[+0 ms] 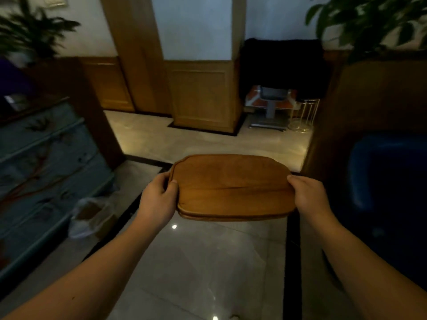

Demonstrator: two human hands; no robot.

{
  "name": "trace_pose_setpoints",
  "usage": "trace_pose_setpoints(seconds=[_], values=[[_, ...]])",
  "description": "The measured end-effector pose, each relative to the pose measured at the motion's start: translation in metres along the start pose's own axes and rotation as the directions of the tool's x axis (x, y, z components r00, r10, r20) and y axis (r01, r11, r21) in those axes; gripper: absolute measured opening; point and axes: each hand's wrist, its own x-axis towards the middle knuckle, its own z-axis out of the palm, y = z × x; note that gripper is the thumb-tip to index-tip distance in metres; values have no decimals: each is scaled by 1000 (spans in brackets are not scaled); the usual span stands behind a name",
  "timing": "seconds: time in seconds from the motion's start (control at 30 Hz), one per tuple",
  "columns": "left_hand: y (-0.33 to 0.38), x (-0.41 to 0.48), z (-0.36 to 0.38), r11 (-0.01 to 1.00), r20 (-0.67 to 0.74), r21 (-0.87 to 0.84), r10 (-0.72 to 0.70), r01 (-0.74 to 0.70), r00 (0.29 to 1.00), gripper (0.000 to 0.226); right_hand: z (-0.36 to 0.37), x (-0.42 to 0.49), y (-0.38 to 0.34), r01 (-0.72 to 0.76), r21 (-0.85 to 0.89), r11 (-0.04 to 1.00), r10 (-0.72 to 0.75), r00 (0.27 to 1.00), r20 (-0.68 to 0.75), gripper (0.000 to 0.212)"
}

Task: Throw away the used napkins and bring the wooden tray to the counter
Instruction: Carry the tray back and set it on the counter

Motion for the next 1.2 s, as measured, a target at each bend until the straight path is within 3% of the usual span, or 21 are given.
trace_pose_setpoints(seconds=[0.13,0.33,0.5,0.6,0.73,0.83,0.93,1.2], values=[[-28,43,-32,992,-126,73,-98,108,987,19,78,54,-6,57,-1,998,-57,988,146,47],[-64,104,-84,964,-286,-7,-257,266,923,19,195,125,-30,169,-52,984,-139,923,359,38],[-98,125,-133,928,-409,-110,-370,357,834,20,287,152,-59,223,-79,972,-140,811,568,38],[-124,125,-169,904,-479,-179,-426,389,768,26,347,151,-76,244,-51,969,-152,743,652,27],[-156,124,-216,868,-544,-264,-493,419,679,25,429,141,-91,265,1,964,-181,655,734,23],[-175,127,-251,853,-582,-303,-518,425,626,16,483,130,-101,274,17,961,-187,607,772,31],[-202,135,-303,843,-621,-325,-531,428,576,27,552,107,-119,275,55,960,-204,548,811,26],[-264,164,-466,839,-669,-351,-535,416,516,12,740,40,-172,309,79,948,-227,478,849,29]])
